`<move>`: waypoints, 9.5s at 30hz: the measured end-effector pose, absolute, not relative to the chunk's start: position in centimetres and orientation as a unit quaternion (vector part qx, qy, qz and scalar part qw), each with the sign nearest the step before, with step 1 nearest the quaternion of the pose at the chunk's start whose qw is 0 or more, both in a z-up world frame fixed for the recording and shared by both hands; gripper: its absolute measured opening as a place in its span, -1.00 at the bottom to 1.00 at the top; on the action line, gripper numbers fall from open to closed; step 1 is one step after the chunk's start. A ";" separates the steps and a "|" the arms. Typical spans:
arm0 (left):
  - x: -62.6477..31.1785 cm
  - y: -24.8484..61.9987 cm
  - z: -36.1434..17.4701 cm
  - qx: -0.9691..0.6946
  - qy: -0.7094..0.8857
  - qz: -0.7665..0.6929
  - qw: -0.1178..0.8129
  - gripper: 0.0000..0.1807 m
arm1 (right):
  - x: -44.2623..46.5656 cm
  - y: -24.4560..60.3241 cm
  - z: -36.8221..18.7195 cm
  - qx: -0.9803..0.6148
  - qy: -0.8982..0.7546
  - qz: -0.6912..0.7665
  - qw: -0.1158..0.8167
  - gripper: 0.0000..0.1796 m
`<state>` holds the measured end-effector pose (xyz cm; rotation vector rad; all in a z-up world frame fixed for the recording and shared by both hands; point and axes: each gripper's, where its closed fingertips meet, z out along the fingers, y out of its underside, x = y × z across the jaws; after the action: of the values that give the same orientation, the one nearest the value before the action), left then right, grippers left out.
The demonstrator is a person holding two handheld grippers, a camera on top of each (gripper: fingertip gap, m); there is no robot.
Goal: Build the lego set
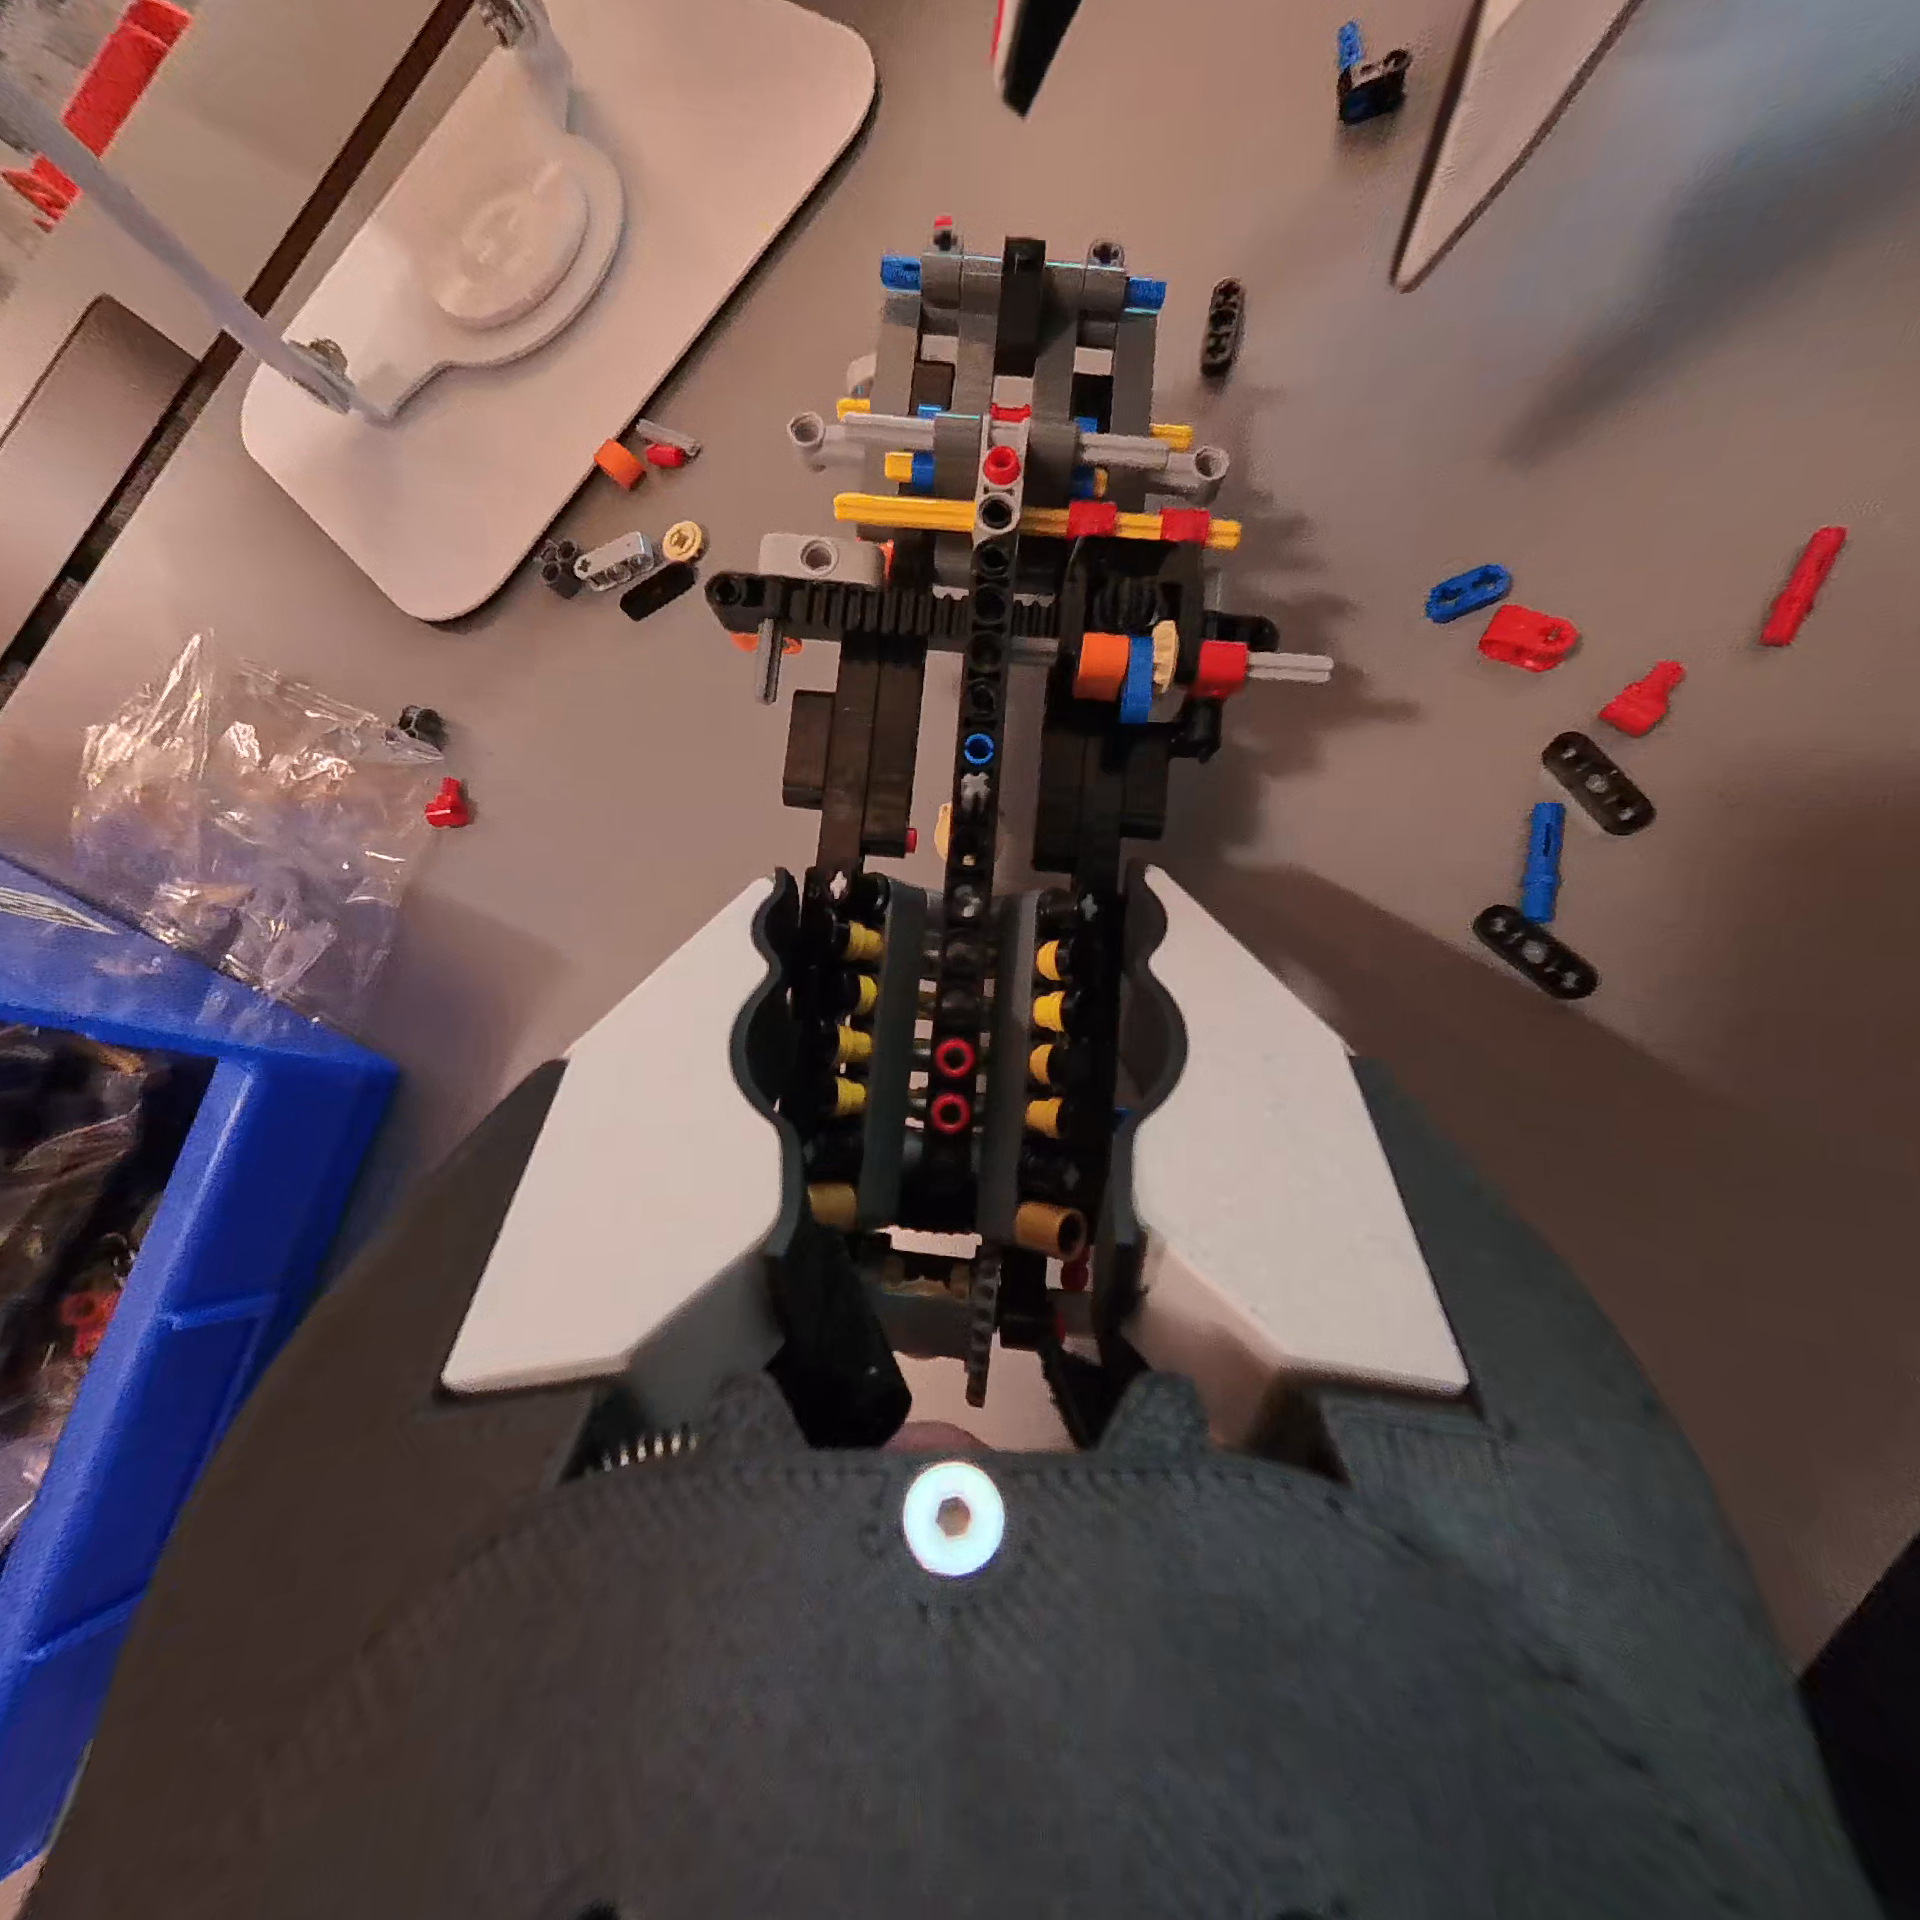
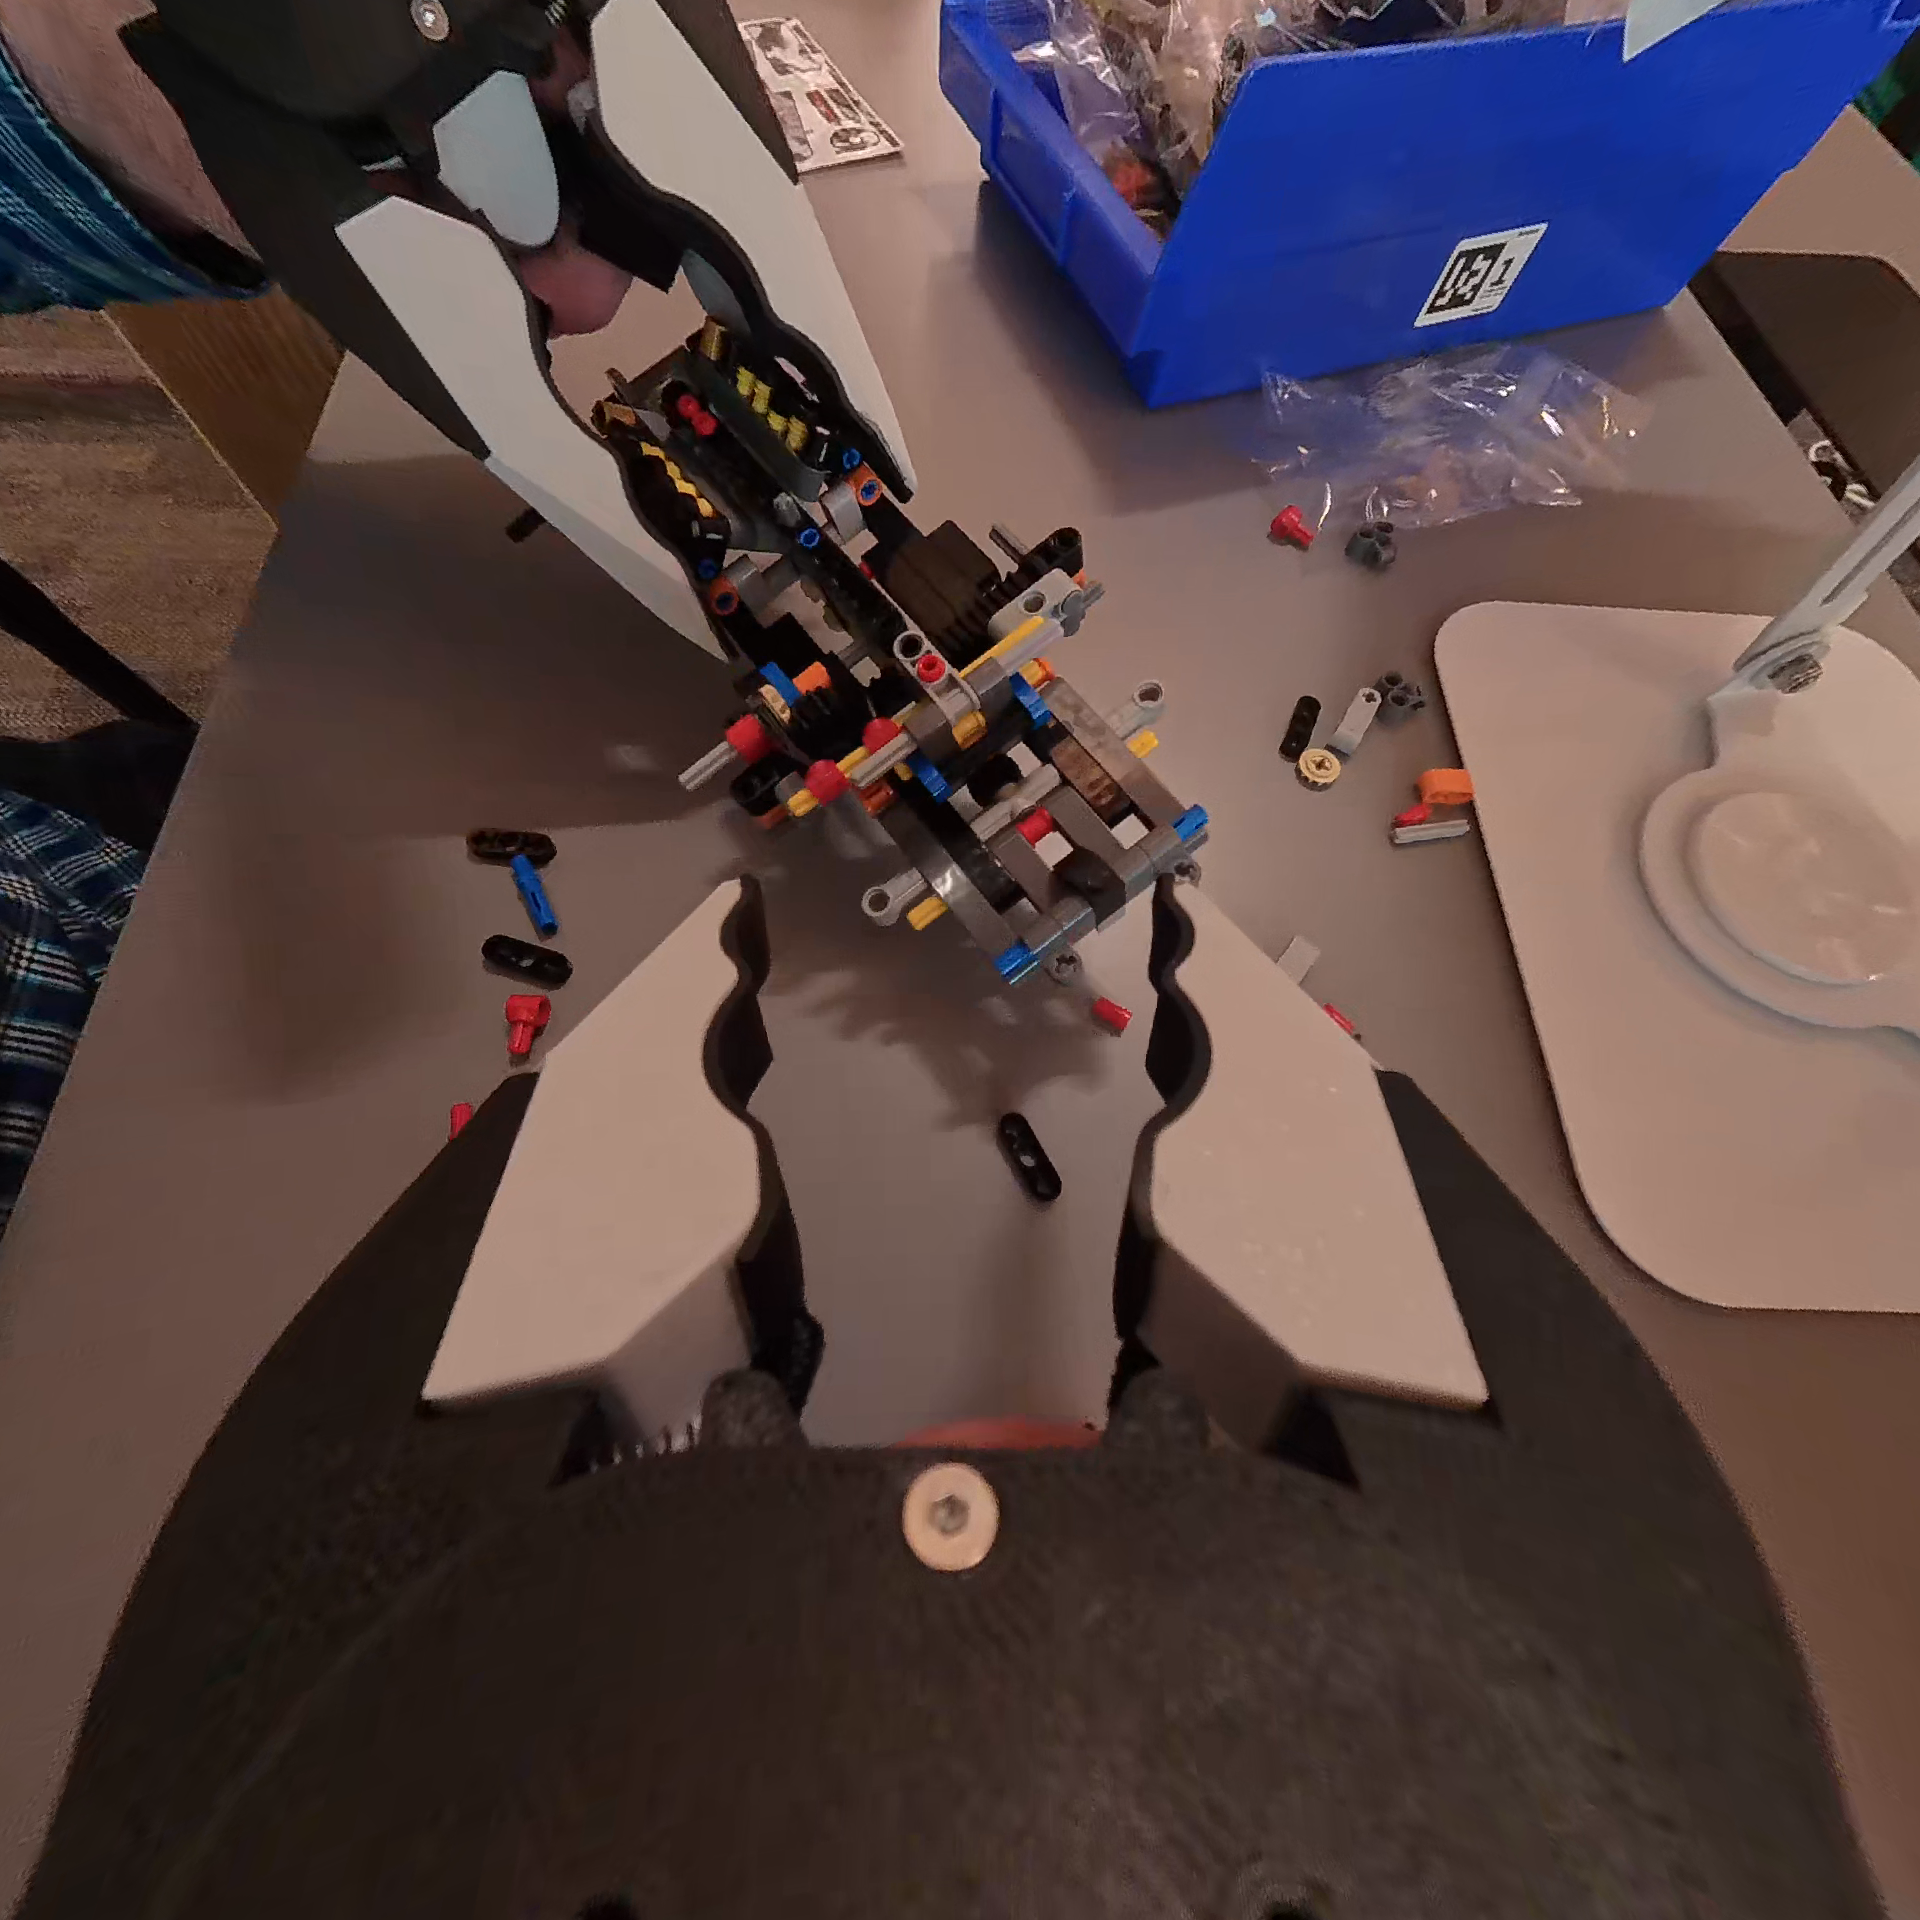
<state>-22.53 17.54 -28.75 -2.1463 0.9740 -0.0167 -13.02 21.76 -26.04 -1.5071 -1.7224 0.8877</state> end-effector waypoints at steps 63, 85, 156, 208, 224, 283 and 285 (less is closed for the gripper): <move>-26.2 14.5 -32.5 -0.938 0.100 -0.061 0.327 -0.33 | -5.3 21.9 -30.2 -0.602 -0.660 0.306 0.330 -0.46; -25.1 11.5 -32.2 -0.942 0.069 -0.105 0.311 -0.26 | -4.8 21.6 -29.2 -0.589 -0.645 0.341 0.348 -0.45; -20.6 19.6 -22.9 -0.839 0.118 -0.129 0.516 0.52 | -4.6 23.9 -28.9 -0.586 -0.628 0.269 0.436 -0.45; -23.6 20.5 -24.7 -0.816 0.096 -0.041 0.568 0.21 | -4.2 25.0 -27.5 -0.580 -0.606 0.271 0.472 -0.44; -23.7 21.1 -23.3 -0.793 0.090 -0.038 0.602 0.02 | -4.1 25.5 -27.7 -0.589 -0.599 0.270 0.470 -0.44; -24.7 19.5 -22.1 -0.791 0.094 -0.011 0.605 0.00 | -4.0 25.6 -27.5 -0.588 -0.600 0.260 0.476 -0.40; -25.0 19.4 -22.0 -0.791 0.091 -0.008 0.605 0.01 | -3.9 25.7 -27.5 -0.590 -0.598 0.260 0.476 -0.40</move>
<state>-25.01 19.38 -22.05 -1.8303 0.2113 -0.0193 -3.93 25.72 -27.50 -1.4421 -1.4612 0.6355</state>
